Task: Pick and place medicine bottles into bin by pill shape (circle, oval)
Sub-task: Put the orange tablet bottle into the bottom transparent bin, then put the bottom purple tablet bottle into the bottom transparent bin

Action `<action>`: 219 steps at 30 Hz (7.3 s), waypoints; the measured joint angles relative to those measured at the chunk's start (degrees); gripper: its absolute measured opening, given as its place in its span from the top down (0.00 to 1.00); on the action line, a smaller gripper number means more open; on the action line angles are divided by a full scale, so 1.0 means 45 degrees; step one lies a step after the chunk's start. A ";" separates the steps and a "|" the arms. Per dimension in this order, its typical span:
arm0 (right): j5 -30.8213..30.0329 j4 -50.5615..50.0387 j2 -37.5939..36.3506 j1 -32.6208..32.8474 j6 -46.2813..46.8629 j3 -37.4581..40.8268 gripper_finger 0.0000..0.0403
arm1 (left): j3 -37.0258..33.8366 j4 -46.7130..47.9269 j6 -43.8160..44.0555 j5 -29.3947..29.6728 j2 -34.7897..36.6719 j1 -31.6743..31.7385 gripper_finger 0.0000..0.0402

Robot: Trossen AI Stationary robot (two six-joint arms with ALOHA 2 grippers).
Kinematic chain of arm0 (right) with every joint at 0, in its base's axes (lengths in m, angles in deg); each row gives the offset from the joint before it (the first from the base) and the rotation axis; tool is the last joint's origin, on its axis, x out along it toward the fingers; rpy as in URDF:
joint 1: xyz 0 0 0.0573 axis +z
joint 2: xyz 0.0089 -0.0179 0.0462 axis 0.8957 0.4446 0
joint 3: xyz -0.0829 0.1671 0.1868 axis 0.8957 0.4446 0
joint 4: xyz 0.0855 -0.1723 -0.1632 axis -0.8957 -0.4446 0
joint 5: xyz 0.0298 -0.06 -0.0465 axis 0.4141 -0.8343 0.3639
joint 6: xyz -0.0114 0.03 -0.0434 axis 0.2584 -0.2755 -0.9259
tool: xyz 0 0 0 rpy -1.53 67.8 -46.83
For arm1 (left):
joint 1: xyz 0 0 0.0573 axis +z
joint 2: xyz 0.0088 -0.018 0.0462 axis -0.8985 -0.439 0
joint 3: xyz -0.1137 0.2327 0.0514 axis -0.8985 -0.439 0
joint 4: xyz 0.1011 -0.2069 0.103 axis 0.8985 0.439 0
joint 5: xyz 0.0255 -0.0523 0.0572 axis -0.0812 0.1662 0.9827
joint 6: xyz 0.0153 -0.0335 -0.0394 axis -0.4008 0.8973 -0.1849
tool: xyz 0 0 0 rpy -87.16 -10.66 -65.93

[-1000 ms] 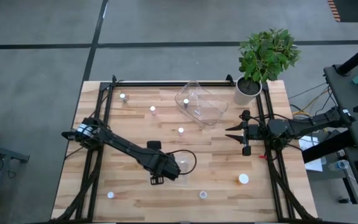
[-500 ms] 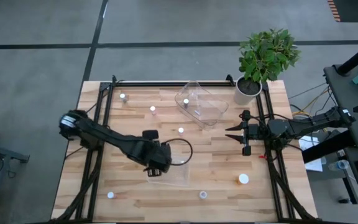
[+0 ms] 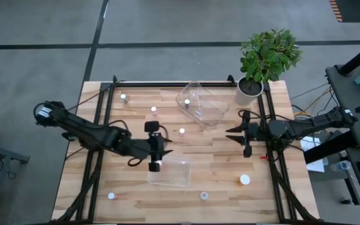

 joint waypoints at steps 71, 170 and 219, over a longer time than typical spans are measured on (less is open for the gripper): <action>-0.0639 -1.5936 0.8752 -0.0010 1.6927 -0.5315 0.42 | -0.6827 -1.0499 -0.5701 0.0986 0.3338 0.1350 0.64; 0.2712 -1.0759 2.0291 0.0452 0.0790 -1.8467 0.75 | -0.7827 -0.8175 -0.4642 0.0976 0.6515 0.0859 0.64; 0.0657 -1.1196 1.5809 0.0613 0.1257 -1.6122 0.53 | -0.7832 -0.8181 -0.4647 0.0976 0.6515 0.0862 0.64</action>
